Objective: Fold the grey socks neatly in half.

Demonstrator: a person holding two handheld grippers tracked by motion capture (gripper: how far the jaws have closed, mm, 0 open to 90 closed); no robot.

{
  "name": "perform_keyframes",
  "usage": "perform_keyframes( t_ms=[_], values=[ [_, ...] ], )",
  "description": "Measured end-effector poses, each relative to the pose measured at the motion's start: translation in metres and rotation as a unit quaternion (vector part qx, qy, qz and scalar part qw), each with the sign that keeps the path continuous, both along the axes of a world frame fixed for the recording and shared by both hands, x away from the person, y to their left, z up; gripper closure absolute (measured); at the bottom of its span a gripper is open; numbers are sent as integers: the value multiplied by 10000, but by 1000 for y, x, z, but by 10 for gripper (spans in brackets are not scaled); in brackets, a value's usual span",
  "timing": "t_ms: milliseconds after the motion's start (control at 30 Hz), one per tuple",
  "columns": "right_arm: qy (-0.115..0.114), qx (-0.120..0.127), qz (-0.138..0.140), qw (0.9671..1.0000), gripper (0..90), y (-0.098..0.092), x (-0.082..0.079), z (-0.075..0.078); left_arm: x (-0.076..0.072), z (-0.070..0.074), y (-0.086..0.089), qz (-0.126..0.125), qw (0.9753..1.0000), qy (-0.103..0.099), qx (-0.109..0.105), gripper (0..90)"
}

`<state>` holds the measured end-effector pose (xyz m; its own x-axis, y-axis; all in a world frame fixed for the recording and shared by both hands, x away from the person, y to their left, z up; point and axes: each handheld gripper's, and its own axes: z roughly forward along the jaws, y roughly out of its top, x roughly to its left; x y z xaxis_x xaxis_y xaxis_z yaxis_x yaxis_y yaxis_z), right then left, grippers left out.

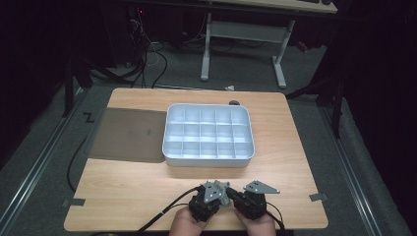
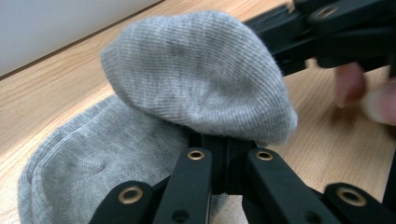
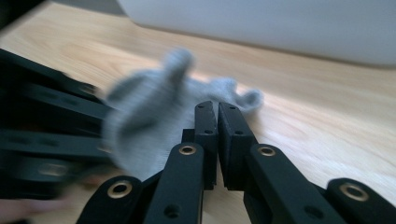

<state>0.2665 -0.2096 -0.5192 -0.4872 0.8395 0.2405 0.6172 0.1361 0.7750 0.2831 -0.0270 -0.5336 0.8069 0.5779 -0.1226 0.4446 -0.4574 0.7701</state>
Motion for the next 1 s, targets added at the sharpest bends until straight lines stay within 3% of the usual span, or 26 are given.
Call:
perform_keyframes(
  t_ms=[100,167,233,267,333,433,500,567,633,733,767,800,867,1000],
  values=[
    [-28,144,178,9997,877,5,-2,6,0,0,0,-7,10000,27,-17,900],
    [-247,64,138,9996,872,5,-3,10,0,0,1,-24,10000,39,-55,889],
    [-356,-135,16,9993,871,2,-5,14,1,0,2,-94,9998,90,-138,786],
    [-344,-161,-14,9993,871,0,-5,14,1,1,3,-85,9998,105,-141,731],
    [-270,-240,-47,9993,869,-3,-5,12,3,1,4,-62,9996,193,-183,723],
    [-206,-184,-64,9996,858,-6,-5,10,3,1,4,-62,9998,137,-161,732],
    [-169,-55,-33,9998,812,-5,-4,10,1,0,3,-55,9999,87,-136,738],
    [-83,-72,-115,9999,700,-3,-3,9,1,0,3,-56,9999,75,-125,744],
    [156,53,-195,9997,594,-3,0,5,1,0,3,-61,9999,58,-106,748],
    [358,380,-47,9986,609,-5,4,1,1,0,2,-70,9999,43,-86,751],
    [382,401,-24,9985,656,-4,4,1,0,0,2,-74,9999,35,-76,752],
    [348,432,91,9984,783,-3,4,1,0,0,2,-76,9999,35,-76,751],
    [205,287,141,9993,869,0,1,5,1,0,2,-77,9999,42,-83,751],
    [-67,48,175,9998,882,6,-4,16,2,1,3,-98,9998,112,-126,735]
  ],
)
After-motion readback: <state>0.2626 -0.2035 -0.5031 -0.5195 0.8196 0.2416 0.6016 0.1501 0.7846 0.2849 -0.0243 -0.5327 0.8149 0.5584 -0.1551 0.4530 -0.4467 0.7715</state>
